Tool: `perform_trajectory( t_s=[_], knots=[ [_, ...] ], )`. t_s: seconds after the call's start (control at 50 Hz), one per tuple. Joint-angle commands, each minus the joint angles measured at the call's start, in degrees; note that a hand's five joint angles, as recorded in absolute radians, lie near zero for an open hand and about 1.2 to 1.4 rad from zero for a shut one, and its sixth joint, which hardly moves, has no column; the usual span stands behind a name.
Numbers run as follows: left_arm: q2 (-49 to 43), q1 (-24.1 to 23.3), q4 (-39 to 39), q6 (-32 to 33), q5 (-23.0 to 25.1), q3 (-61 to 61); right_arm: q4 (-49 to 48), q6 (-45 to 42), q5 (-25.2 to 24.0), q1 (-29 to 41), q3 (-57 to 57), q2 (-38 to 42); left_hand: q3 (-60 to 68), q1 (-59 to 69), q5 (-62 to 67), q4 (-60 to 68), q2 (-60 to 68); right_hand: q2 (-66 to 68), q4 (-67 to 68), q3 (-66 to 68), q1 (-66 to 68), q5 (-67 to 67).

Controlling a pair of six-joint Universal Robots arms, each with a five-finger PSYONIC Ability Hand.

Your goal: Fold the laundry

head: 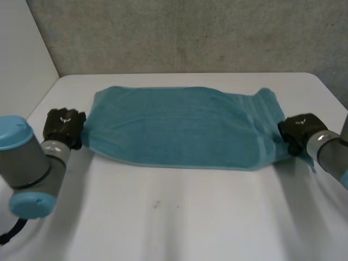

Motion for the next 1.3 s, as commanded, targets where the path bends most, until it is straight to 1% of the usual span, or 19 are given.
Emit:
perform_trajectory(
  t_s=[0.02, 0.06, 0.08, 0.12, 0.3, 0.34, 0.42, 0.54, 0.58, 0.82, 0.96, 1.1, 1.12, 1.14, 1.16, 1.18, 1.2, 1.26, 1.3],
  knots=[
    [11.88, 1.88, -18.45, 5.51, 0.08, -7.55, 13.45, -12.57, 0.07, -4.4, 7.14, -10.89, 11.56, 15.48, 15.39, 11.46, 11.22, 12.02, 11.72, 11.98, 24.59, 13.11],
    [16.96, 2.06, -27.2, 9.62, 0.17, -10.26, 18.44, -19.92, -0.02, -7.99, 11.08, -16.49, 11.56, 15.48, 15.39, 11.46, 11.22, 12.02, 11.72, 11.98, 24.59, 13.11],
    [16.98, 2.06, -27.24, 9.64, 0.17, -10.27, 18.46, -19.95, -0.02, -8.0, 11.1, -16.52, 11.56, 15.48, 15.39, 11.46, 11.22, 12.02, 11.72, 11.98, 24.59, 13.11],
    [20.74, 2.06, -31.79, 12.53, 0.61, -12.2, 21.52, -25.9, -0.45, -10.28, 13.9, -19.93, 11.56, 15.48, 15.39, 11.46, 11.22, 12.02, 11.72, 11.98, 24.59, 13.11],
    [22.43, 2.41, -32.07, 15.7, 1.84, -11.59, 21.89, -30.5, -0.11, -11.87, 14.26, -20.12, 11.56, 15.48, 15.39, 11.46, 11.22, 12.02, 11.72, 11.98, 24.59, 13.11],
    [21.81, 2.5, -30.76, 15.7, 1.93, -10.27, 20.4, -30.41, 0.07, -11.61, 12.86, -17.67, 11.56, 15.48, 15.39, 11.46, 11.22, 12.02, 11.72, 11.98, 24.59, 13.11],
    [14.28, 1.8, -24.88, 15.97, 1.67, -5.01, 17.42, -29.1, 0.24, -11.26, 9.27, -13.81, 11.56, 15.48, 15.39, 11.46, 11.22, 12.02, 11.72, 11.98, 24.59, 13.11],
    [3.18, 1.01, -17.13, 15.79, 1.58, 5.29, 9.58, -19.6, 1.12, -6.42, -1.03, -5.09, 11.56, 15.48, 15.39, 11.46, 11.22, 12.02, 11.72, 11.98, 24.59, 13.11],
    [-2.77, -0.39, -14.59, 15.79, 1.23, 11.41, 6.52, -16.63, 2.0, -3.54, -7.33, 1.12, 11.56, 15.48, 15.39, 11.46, 11.22, 12.02, 11.72, 11.98, 24.59, 13.11],
    [-19.31, -0.84, -9.49, 15.97, -0.27, 30.85, -5.35, -16.35, 6.66, 1.31, -26.41, 18.98, 11.56, 15.48, 15.39, 11.46, 11.22, 12.02, 11.72, 11.98, 24.59, 13.11],
    [-24.05, -1.45, -8.0, 16.05, -0.27, 36.82, -5.97, -16.35, 6.84, 2.89, -33.01, 25.57, 11.56, 15.48, 15.39, 11.46, 11.22, 12.02, 11.72, 11.98, 24.59, 13.11],
    [-28.81, -1.54, -6.85, 18.87, -0.44, 41.94, -5.89, -16.62, 10.09, 3.33, -39.09, 30.51, 11.56, 15.48, 15.39, 11.46, 11.22, 12.02, 11.72, 11.98, 24.59, 13.11],
    [-29.33, -1.63, -6.59, 19.91, -0.36, 41.85, -5.89, -16.53, 10.52, 3.51, -39.52, 30.94, 11.56, 15.48, 15.39, 11.46, 11.22, 1.42, 1.12, 1.38, 13.99, 2.51],
    [-29.51, -1.89, -6.41, 20.79, -0.36, 41.5, -5.89, -16.27, 10.79, 3.68, -39.53, 31.03, 6.08, 10.01, 9.91, 5.98, 5.75, -39.82, -40.12, -39.86, -27.25, -38.73],
    [-29.51, -1.89, -6.41, 20.8, -0.36, 41.5, -5.89, -16.26, 10.79, 3.68, -39.53, 31.03, 6.03, 9.95, 9.86, 5.93, 5.7, -40.23, -40.53, -40.27, -27.66, -39.14],
    [-29.6, -2.24, -5.89, 21.5, -0.27, 41.24, -5.97, -16.09, 11.23, 3.77, -39.53, 30.95, -28.94, -25.02, -25.11, -29.04, -29.28, -57.98, -58.28, -58.02, -45.41, -56.89],
    [-29.52, -2.59, -5.01, 22.03, -0.27, 40.36, -6.06, -15.65, 11.84, 3.77, -39.53, 30.68, -58.44, -54.52, -54.61, -58.54, -58.78, -57.98, -58.28, -58.02, -45.41, -56.89],
    [-28.99, -3.13, -3.33, 22.29, -0.09, 38.95, -6.33, -14.95, 12.37, 3.95, -39.53, 30.59, -56.55, -52.62, -52.72, -56.65, -56.88, -57.98, -58.28, -58.02, -45.41, -56.89],
    [-26.89, -4.09, 1.91, 22.82, -0.09, 36.33, -7.46, -11.71, 12.9, 3.86, -38.57, 28.76, -58.44, -54.52, -54.61, -58.54, -58.78, -57.98, -58.28, -58.02, -45.41, -56.89]
  ],
)
